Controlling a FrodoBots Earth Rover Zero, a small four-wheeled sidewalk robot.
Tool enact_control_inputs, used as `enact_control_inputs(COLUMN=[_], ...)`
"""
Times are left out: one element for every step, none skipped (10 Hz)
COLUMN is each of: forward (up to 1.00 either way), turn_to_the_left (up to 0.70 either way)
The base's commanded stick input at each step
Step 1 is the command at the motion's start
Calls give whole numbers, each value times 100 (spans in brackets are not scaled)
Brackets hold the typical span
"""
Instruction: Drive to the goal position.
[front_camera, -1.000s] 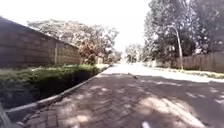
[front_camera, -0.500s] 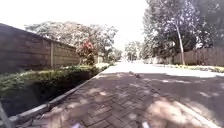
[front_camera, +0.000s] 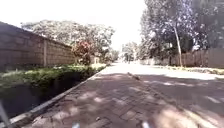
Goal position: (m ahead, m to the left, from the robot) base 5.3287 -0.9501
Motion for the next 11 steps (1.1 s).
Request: enact_control_inputs(forward=[70, 70, 70, 70, 70, 70, 70, 70, 70, 70, 70], turn_to_the_left=[-32, -35, -35, -35, -35, -35, -34, -31, -28, -25, -22])
